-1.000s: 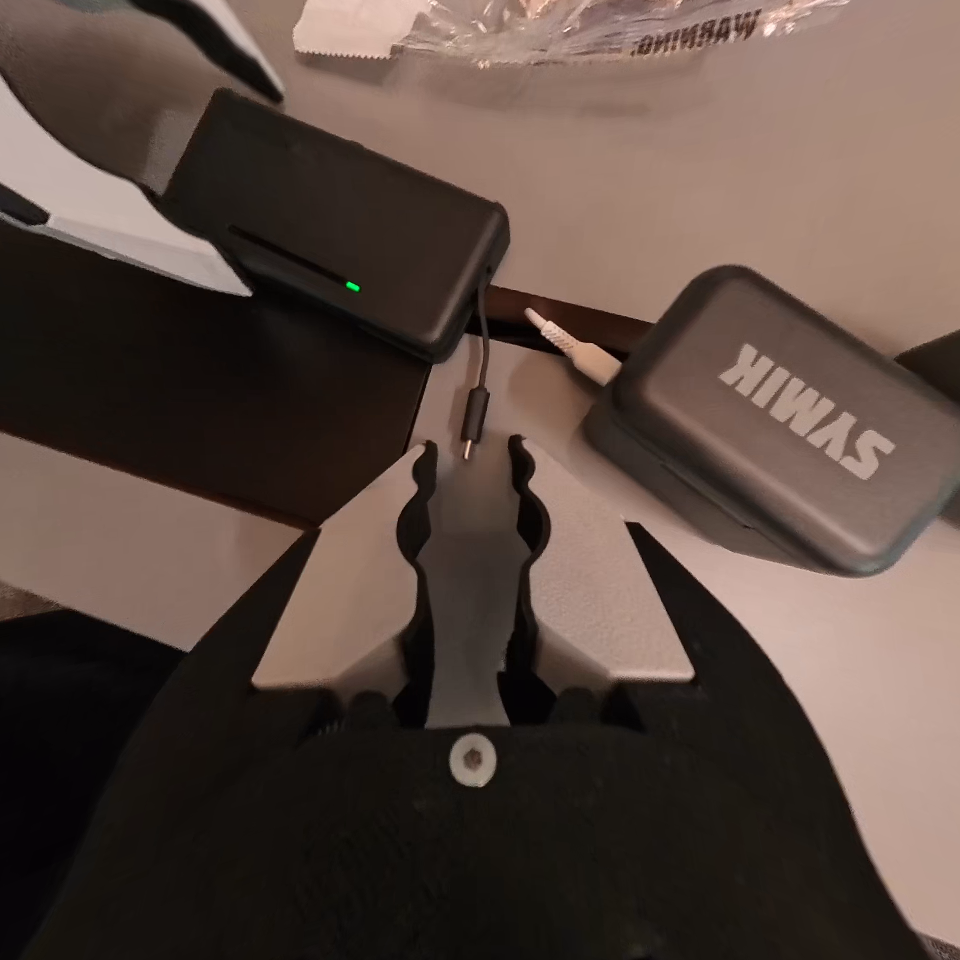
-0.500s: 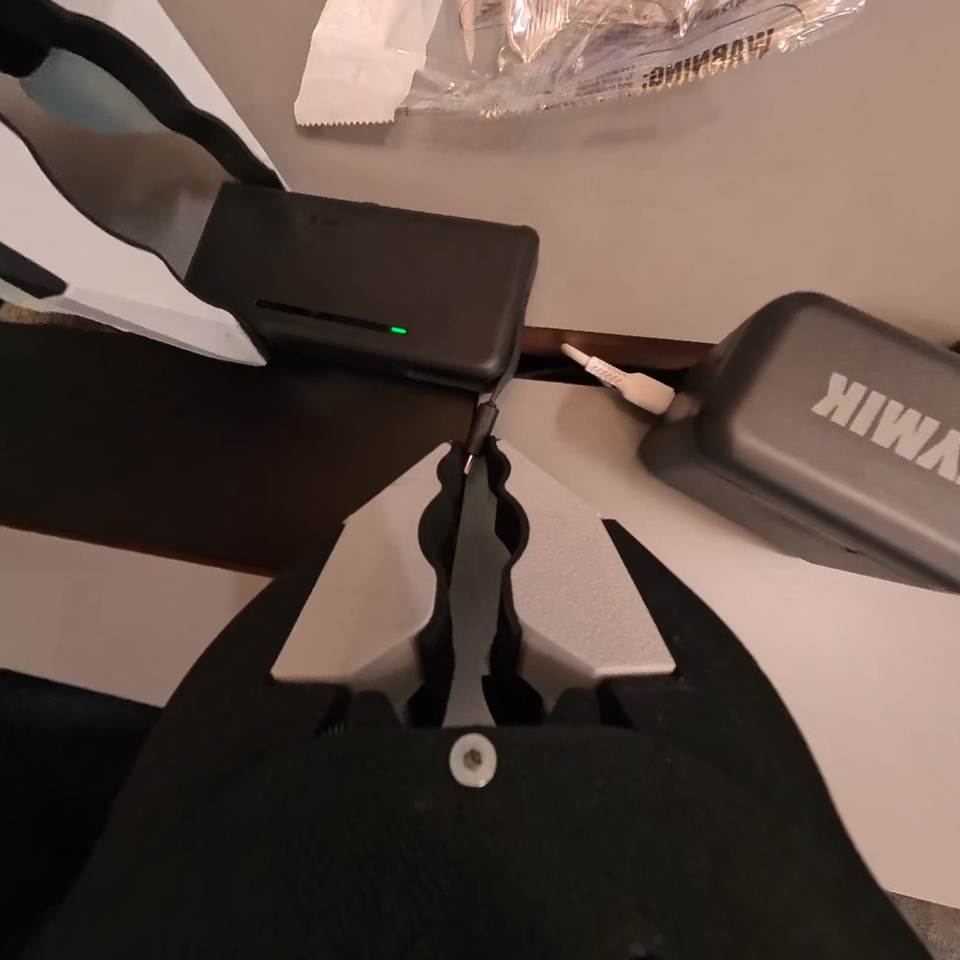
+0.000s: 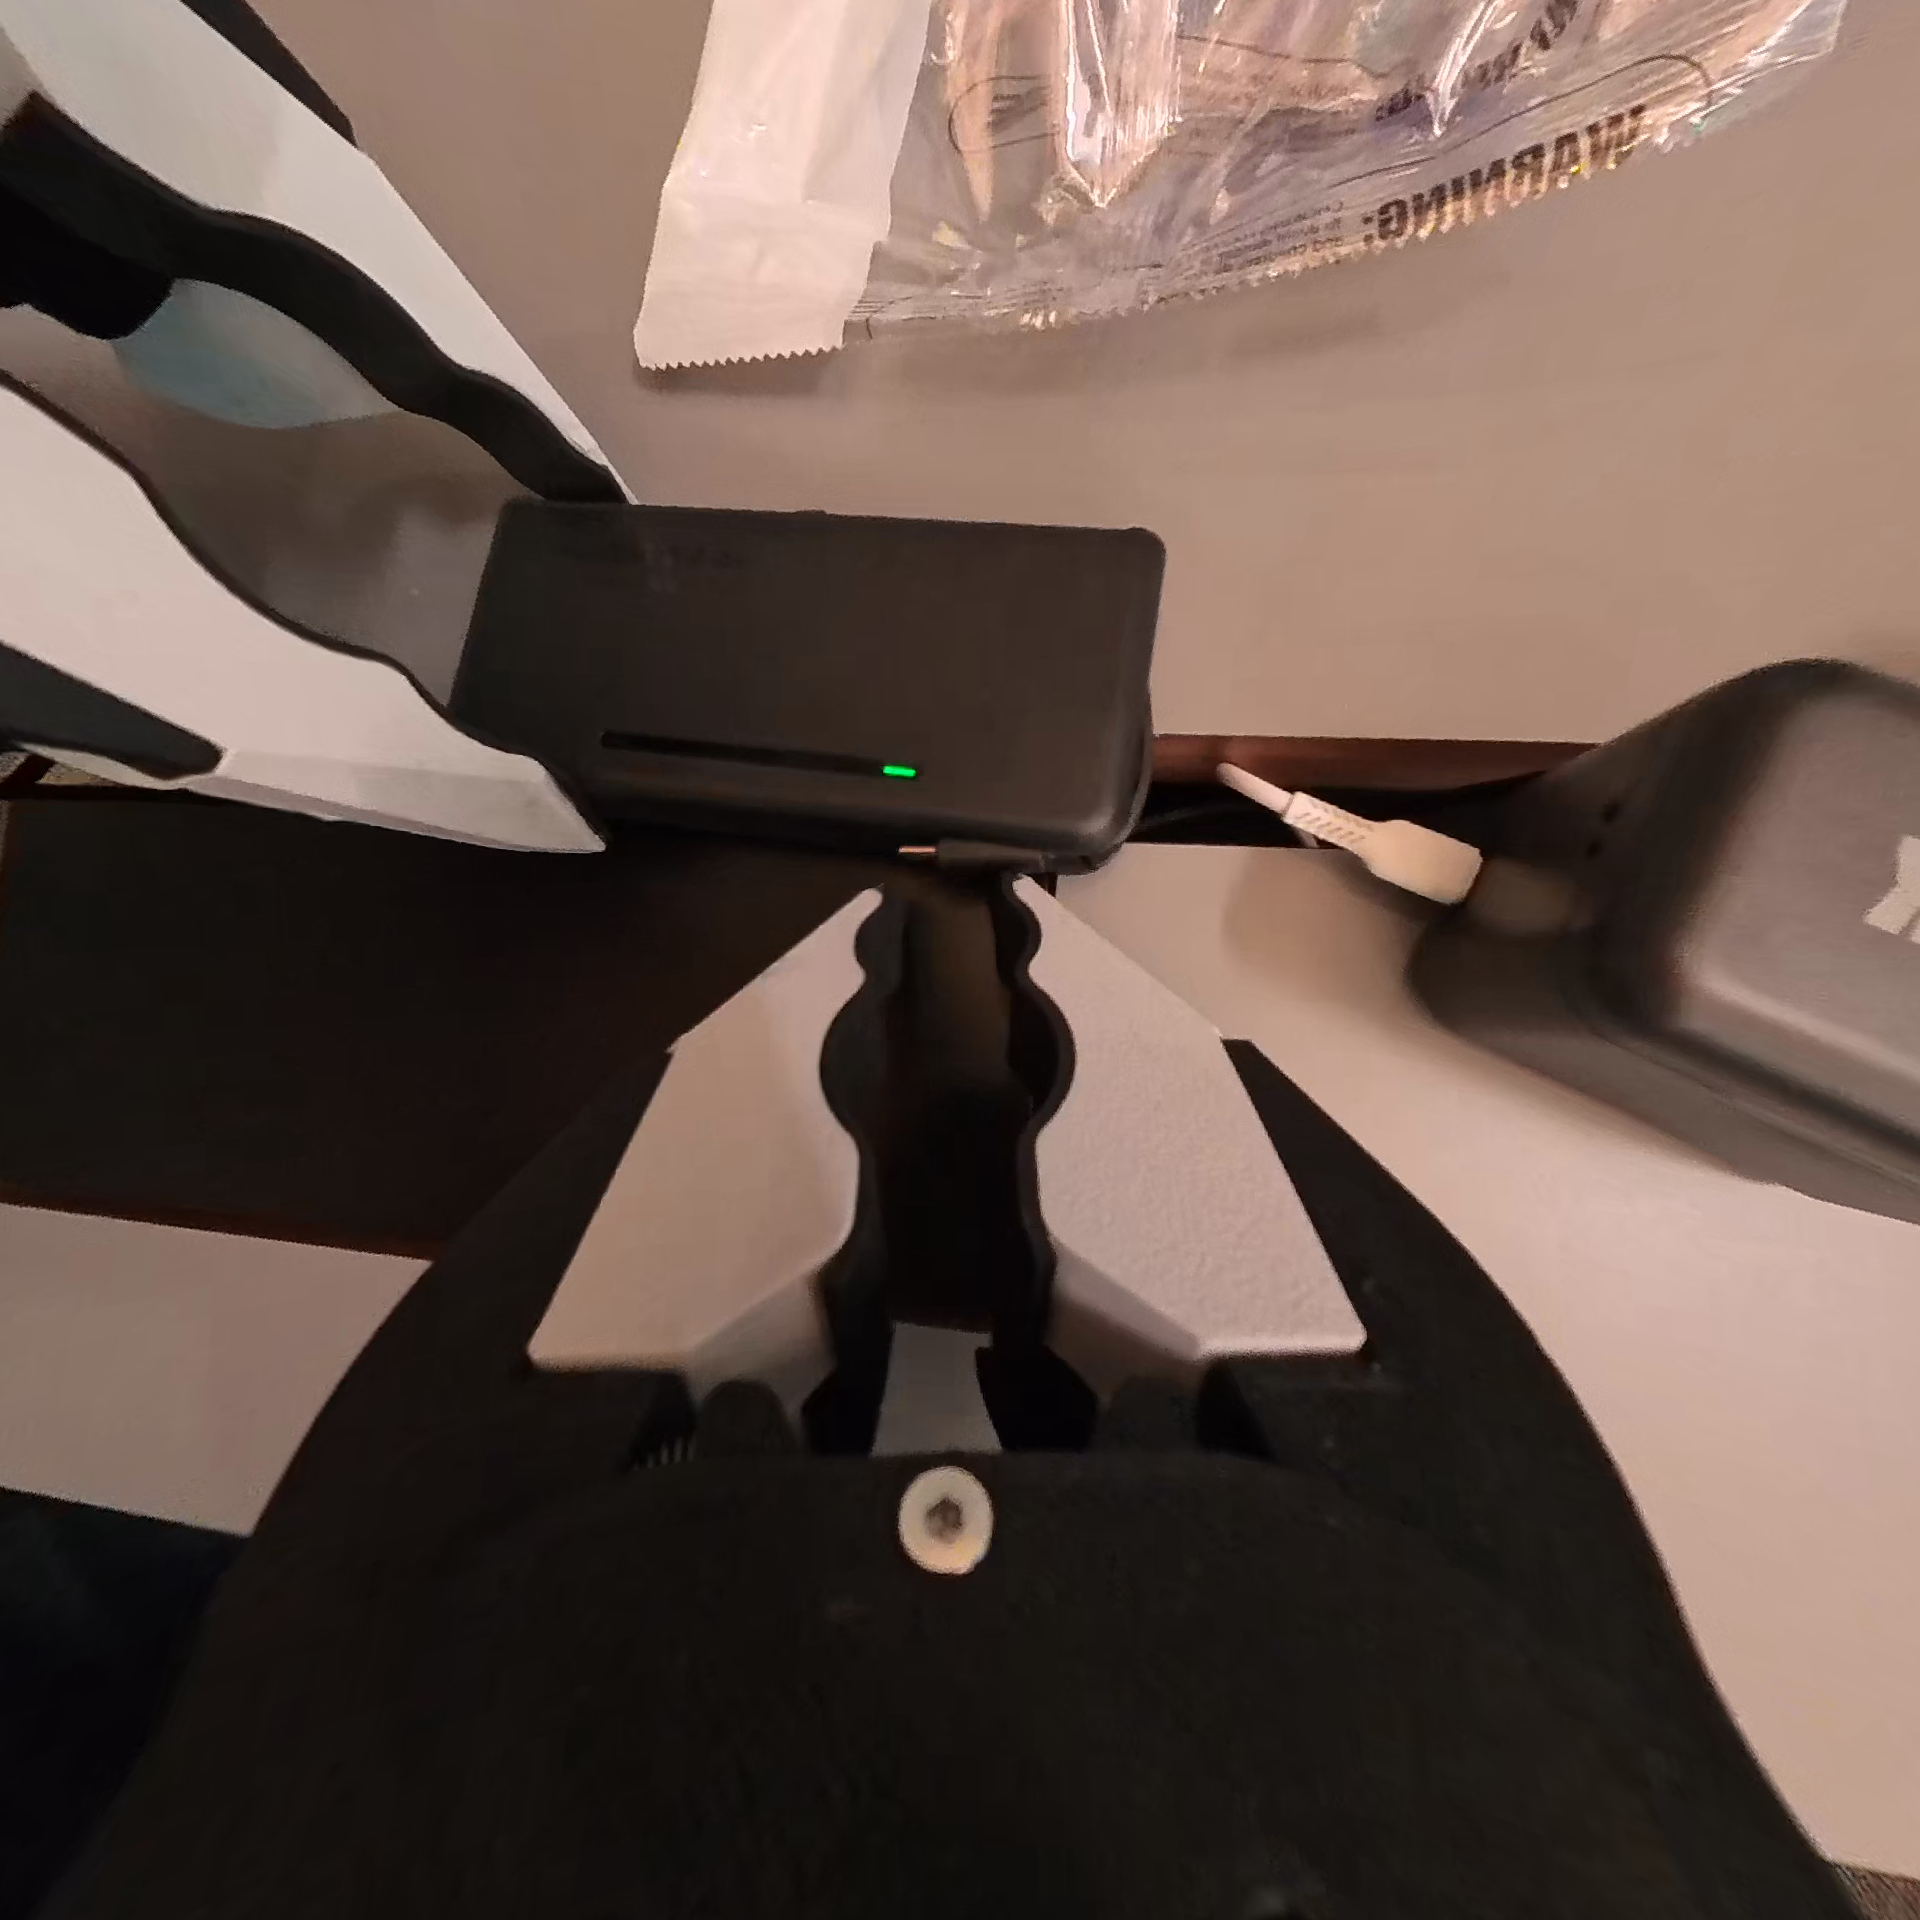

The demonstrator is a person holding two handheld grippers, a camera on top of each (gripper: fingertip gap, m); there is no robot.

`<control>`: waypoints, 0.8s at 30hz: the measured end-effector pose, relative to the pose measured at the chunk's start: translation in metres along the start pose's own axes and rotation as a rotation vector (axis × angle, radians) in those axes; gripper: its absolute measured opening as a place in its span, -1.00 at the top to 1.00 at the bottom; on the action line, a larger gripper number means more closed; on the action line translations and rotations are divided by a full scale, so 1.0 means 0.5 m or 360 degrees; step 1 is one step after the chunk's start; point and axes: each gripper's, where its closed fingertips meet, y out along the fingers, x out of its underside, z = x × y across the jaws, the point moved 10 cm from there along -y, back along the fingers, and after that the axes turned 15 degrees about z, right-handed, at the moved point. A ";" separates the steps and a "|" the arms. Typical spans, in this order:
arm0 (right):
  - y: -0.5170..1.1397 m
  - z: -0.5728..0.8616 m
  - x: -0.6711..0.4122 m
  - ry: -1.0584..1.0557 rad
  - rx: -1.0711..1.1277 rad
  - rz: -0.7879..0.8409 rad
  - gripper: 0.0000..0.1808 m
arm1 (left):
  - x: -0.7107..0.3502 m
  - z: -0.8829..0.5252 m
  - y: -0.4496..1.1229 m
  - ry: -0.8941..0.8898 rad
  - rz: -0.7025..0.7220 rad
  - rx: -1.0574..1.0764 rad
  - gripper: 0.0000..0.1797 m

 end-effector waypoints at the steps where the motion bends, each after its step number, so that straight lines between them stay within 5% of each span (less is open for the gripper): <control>1: 0.000 0.002 0.000 0.0002 0.0001 -0.0001 0.84 | 0.001 0.000 0.000 0.0003 0.0005 0.0000 0.27; 5: 0.001 0.017 -0.001 0.0051 -0.0007 -0.0010 1.00 | 0.004 0.001 -0.001 0.0004 0.0031 0.0003 0.27; 20: 0.016 0.025 -0.017 0.0200 0.0038 -0.0043 1.00 | 0.004 -0.010 -0.006 -0.0122 0.0056 0.0065 0.28; 24: 0.015 0.032 -0.009 0.0167 -0.0051 -0.0005 0.81 | 0.004 -0.017 -0.009 -0.0173 0.0061 0.0123 0.29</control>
